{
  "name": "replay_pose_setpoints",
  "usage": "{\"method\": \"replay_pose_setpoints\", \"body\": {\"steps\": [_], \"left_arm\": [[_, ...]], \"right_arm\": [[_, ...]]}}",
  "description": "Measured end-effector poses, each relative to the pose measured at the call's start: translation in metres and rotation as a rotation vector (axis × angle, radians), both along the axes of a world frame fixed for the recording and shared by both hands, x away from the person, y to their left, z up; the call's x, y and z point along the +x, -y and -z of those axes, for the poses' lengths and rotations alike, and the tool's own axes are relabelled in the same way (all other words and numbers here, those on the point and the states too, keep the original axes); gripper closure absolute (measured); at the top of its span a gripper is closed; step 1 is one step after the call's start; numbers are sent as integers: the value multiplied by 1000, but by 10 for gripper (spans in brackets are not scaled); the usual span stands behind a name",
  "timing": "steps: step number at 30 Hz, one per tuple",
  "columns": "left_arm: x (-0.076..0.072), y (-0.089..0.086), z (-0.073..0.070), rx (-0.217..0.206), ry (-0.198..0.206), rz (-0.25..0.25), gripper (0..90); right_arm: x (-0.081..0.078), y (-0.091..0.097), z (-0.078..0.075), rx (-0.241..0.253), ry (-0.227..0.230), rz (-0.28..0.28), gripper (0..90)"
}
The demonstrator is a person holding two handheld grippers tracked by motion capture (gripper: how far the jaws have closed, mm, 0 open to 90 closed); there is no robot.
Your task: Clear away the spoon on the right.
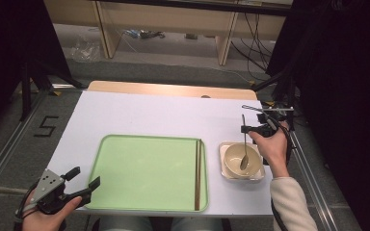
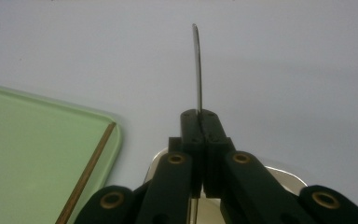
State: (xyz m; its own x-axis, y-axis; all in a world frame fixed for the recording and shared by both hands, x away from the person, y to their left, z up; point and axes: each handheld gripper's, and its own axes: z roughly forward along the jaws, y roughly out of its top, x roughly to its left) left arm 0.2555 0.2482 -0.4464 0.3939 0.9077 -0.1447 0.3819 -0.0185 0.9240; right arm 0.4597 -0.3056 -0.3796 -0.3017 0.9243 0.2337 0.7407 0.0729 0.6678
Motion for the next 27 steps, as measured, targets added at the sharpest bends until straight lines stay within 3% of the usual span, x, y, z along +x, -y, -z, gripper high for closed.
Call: {"method": "replay_pose_setpoints", "body": {"steps": [5,8,9,11,12,16,22,27], "left_arm": [[0,0,0,0,-1,0,218],[0,0,0,1,-1,-1,218],[0,0,0,0,-1,-1,218],[0,0,0,0,-1,-1,218],[0,0,0,0,-1,-1,218],[0,0,0,0,-1,-1,218],[0,0,0,0,-1,-1,218],[0,-1,0,1,0,-2,218]], "right_arm": [[1,2,-2,0,35,-29,900],[-2,-2,-8,26,12,4,900],[-1,-1,-8,19,42,-25,900],[-2,-4,-12,31,39,-9,900],[-2,-5,-13,32,54,-30,900],[-6,-15,-23,67,52,-14,900],[-10,-33,-34,102,80,-62,900],[-11,-51,-35,133,55,-77,900]]}}
